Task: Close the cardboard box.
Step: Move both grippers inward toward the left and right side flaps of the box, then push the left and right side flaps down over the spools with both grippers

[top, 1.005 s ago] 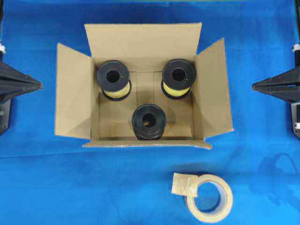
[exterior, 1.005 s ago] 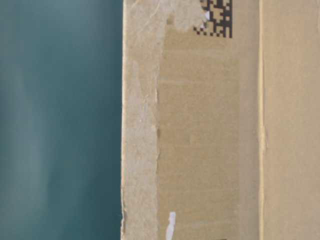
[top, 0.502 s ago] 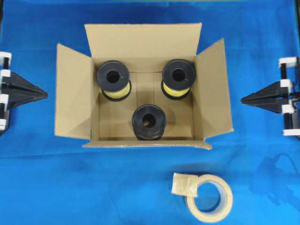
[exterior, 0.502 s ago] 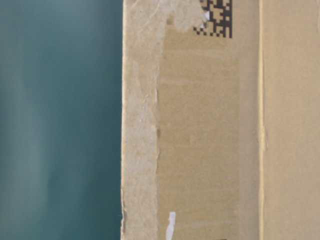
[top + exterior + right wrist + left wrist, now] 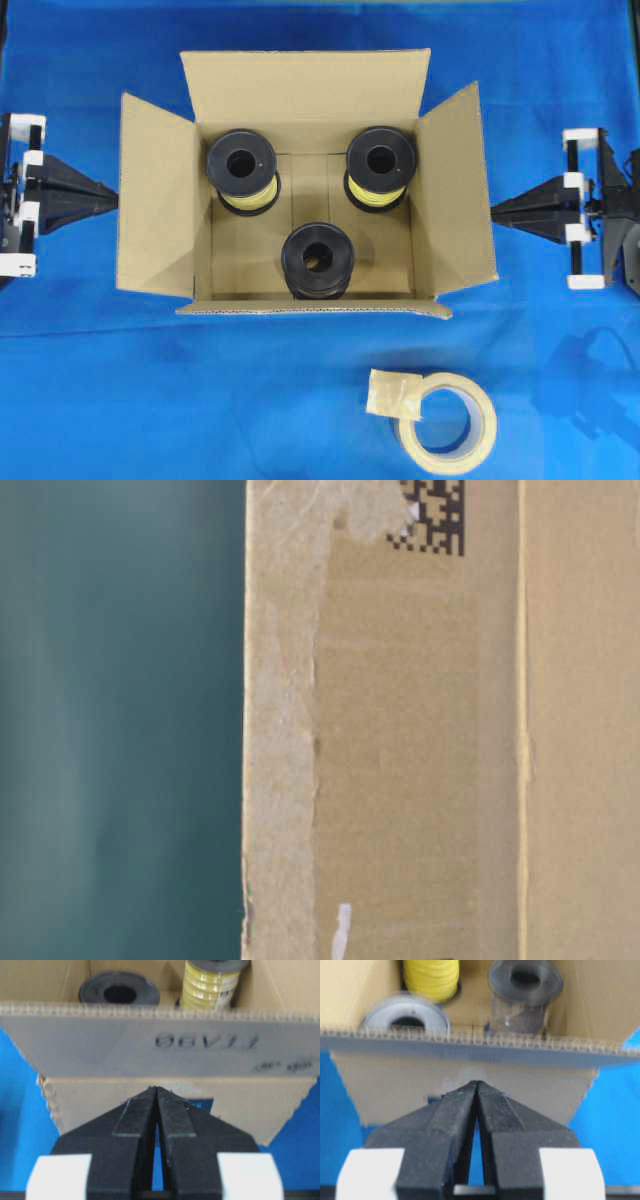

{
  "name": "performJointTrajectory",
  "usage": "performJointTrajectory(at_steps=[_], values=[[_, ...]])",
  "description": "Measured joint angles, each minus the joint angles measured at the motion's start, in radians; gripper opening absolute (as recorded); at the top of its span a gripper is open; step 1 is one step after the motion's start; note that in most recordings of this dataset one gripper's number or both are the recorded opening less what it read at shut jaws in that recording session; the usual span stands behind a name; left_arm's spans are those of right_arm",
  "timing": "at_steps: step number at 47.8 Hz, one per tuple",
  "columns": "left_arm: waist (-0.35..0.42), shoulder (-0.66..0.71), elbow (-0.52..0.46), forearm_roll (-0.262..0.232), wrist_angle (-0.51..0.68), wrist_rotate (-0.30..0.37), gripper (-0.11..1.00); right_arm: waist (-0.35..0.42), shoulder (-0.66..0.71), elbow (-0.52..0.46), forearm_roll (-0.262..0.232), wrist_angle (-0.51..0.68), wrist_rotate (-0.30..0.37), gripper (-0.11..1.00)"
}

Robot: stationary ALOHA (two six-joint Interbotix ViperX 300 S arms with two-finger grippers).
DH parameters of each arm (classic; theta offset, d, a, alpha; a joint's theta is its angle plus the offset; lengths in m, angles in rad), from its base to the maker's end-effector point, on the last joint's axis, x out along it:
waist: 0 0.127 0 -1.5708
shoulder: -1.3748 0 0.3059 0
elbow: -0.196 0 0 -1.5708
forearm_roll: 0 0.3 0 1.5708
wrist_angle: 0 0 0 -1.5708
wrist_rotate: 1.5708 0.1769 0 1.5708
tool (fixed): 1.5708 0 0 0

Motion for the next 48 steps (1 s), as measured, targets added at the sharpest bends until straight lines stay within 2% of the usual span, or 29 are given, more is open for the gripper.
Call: performJointTrajectory(at_steps=[5,11,38,48], values=[[0.017,0.058,-0.002,0.0,-0.094,0.003,0.0,-0.008,0.057,-0.046,0.0,-0.006,-0.005,0.0],[0.028,0.15,-0.032,0.0,-0.15,0.003,0.0,-0.009,0.132,-0.112,-0.005,-0.009,-0.008,0.0],[0.055,0.588,-0.29,0.002,-0.281,0.015,0.0,-0.04,0.414,-0.33,-0.018,-0.124,-0.011,0.0],[0.071,0.692,-0.356,0.002,-0.282,0.021,0.0,-0.061,0.468,-0.353,-0.018,-0.13,-0.011,0.0]])
